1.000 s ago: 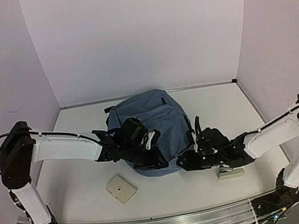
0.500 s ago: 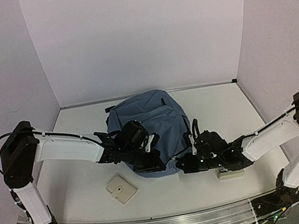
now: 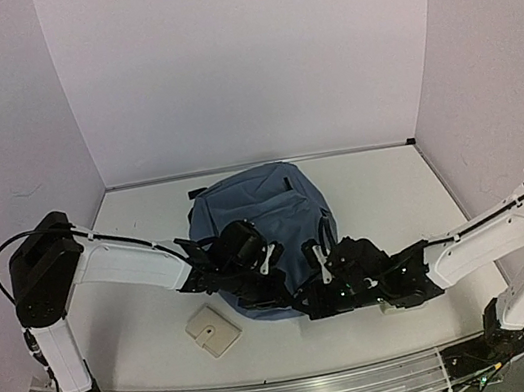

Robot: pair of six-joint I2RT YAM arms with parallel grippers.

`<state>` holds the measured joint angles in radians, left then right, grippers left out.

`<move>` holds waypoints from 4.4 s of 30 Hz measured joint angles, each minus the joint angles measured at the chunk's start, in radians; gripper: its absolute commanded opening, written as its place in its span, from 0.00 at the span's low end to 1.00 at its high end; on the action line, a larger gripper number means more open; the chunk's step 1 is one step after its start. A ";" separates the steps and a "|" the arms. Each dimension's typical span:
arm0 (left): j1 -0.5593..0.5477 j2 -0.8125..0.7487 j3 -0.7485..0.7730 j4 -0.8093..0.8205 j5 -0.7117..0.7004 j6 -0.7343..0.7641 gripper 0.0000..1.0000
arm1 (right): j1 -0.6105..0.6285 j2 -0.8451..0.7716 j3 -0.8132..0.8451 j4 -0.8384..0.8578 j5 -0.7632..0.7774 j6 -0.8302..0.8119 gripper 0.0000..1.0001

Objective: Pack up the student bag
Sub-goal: Zip the student bag at the center of the board.

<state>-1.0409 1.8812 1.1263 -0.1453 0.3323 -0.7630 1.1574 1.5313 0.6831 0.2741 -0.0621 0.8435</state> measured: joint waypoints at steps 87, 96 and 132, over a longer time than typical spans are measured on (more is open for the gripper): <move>0.019 -0.238 -0.165 0.102 0.092 0.239 0.36 | -0.064 -0.184 -0.044 -0.157 0.157 0.278 0.79; 0.019 -0.238 -0.167 0.145 0.093 0.230 0.39 | -0.064 -0.086 -0.044 -0.048 0.126 0.312 0.70; -0.011 -0.244 -0.222 0.243 -0.150 0.023 0.00 | -0.062 -0.029 -0.056 0.077 0.176 0.400 0.00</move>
<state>-1.0522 1.6377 0.9045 0.0979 0.1824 -0.7397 1.0957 1.5024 0.6274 0.3515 0.1135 1.2435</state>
